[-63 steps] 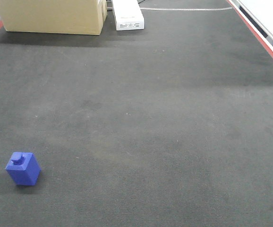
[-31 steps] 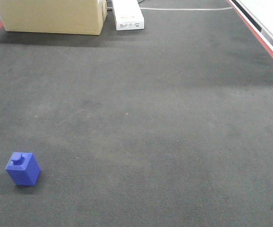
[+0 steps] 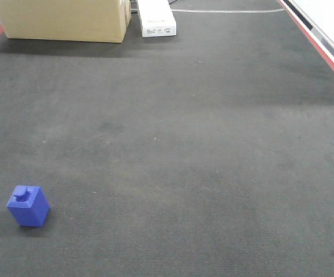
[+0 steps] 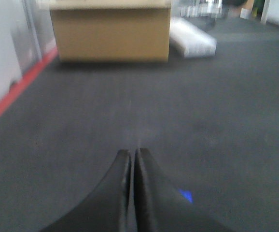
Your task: Pour parts from conveyor to right shelf
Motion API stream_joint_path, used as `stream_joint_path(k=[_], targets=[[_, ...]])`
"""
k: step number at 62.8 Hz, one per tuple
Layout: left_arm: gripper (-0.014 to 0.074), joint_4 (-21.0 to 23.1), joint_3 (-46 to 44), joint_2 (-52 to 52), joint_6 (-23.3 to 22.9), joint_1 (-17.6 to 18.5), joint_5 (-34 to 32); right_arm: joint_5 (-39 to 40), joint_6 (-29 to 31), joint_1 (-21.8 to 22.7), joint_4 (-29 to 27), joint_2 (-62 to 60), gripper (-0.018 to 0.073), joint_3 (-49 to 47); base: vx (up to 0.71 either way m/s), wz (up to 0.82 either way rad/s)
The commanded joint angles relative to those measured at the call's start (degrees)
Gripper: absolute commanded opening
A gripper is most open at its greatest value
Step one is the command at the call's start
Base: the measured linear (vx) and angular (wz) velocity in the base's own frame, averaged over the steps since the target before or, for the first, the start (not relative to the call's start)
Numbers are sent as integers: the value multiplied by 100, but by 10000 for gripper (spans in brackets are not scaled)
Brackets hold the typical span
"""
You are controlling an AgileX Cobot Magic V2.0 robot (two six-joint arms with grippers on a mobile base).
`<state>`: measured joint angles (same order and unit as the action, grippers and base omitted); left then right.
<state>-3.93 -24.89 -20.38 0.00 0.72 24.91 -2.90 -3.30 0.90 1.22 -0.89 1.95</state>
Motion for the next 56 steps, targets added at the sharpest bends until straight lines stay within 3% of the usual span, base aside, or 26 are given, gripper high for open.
stream_joint_path(k=[1,13,32,42,56], targets=[[-6,1,-411,-621,44,24,348,460,16,-5,8,-69,-10,85,0,0],[-6,5,-418,-1266,39,24,488,460,16,-5,8,-69,-10,85,0,0],[26,5,-418,-1346,0,24,305,460,16,-5,8,-69,-10,85,0,0],[127,5,-423,-1346,0,24,388,460,16,-5,8,-69,-10,85,0,0],[390,5,-423,-1346,0,24,402,460,16,-5,8,-69,-10,85,0,0]])
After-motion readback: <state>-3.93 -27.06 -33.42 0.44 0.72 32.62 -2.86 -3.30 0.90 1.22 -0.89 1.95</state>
